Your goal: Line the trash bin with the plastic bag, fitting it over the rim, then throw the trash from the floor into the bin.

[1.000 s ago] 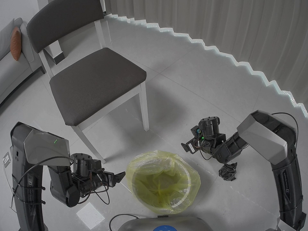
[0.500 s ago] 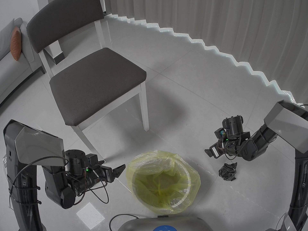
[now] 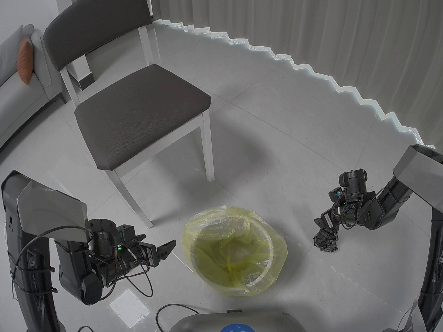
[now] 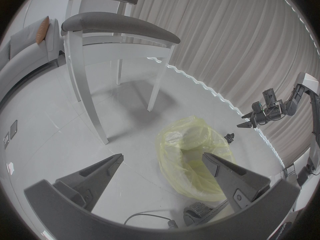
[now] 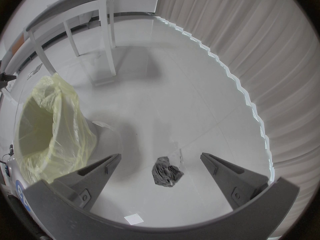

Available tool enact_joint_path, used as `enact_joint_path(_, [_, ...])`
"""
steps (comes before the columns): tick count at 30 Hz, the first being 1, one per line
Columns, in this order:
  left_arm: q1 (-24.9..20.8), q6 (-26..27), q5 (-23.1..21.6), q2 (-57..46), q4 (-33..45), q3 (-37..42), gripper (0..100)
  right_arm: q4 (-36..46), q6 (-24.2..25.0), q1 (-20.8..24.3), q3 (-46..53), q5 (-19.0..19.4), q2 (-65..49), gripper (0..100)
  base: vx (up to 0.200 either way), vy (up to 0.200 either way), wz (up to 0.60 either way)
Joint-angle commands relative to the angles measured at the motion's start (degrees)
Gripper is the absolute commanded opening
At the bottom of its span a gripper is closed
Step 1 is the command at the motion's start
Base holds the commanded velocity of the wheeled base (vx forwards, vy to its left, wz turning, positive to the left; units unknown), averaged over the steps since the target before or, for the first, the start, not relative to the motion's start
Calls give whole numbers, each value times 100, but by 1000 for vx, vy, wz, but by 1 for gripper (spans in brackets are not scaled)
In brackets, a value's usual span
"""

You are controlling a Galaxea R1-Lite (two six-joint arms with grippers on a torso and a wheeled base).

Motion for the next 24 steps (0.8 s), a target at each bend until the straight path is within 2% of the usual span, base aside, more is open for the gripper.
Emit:
enact_joint_path(1, [-10,-6,9,-46,-67,30,100,56,-10,-184,-157,3,297,100,0,0,0])
enact_joint_path(7, [-1,3,36,-90,-67,100,100,223,-10,-457,-842,3,833,100,0,0,0])
enact_joint_path(11, [-1,11,36,-107,-67,109,100,1111,-1,-641,-1580,3,1175,100,0,0,0])
enact_joint_path(13, [-10,11,36,-99,-67,100,100,1295,8,-694,-1818,3,1334,100,0,0,0])
enact_joint_path(18, [-54,20,45,-11,-67,100,100,1339,-27,-712,-2081,20,1694,100,0,0,0])
enact_joint_path(24, [-89,20,45,42,-67,83,100,1858,-10,-668,-2565,64,1808,100,0,0,0])
